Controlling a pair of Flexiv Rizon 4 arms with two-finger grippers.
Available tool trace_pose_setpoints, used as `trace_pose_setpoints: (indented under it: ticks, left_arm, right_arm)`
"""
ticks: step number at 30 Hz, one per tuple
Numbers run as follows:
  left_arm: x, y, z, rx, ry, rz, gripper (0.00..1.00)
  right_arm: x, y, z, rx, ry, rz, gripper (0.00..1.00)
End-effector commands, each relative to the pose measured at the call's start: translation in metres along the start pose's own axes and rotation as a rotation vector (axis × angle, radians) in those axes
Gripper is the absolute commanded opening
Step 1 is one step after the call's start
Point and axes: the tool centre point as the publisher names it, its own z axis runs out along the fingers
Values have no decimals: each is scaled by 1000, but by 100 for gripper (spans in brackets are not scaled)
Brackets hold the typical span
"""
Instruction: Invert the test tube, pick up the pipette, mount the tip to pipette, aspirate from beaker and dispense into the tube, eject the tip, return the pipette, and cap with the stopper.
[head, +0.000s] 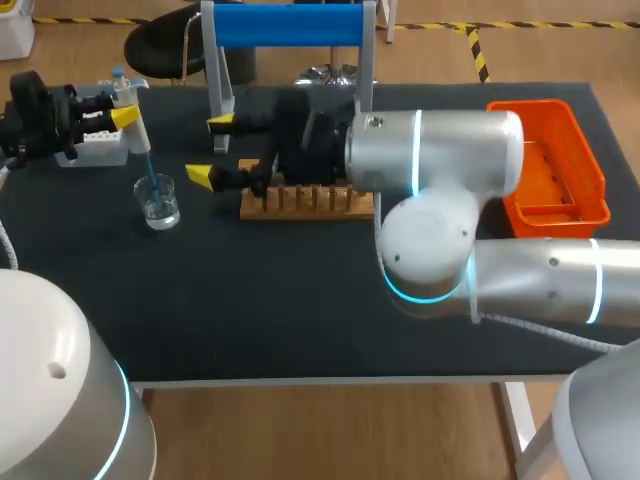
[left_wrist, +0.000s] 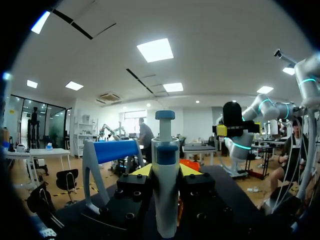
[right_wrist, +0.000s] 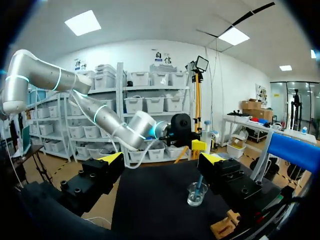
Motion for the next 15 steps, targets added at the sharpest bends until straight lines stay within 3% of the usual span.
trace_pose_setpoints:
  ticks: [1,15]
  left_arm:
    - [-1,0,-1,2,6,1,0]
    - [-1,0,-1,2,6,1,0]
  right_arm:
    - [-6,14,-3,-25,515,-31,100]
    - [-36,62,8,-5,666,-105,100]
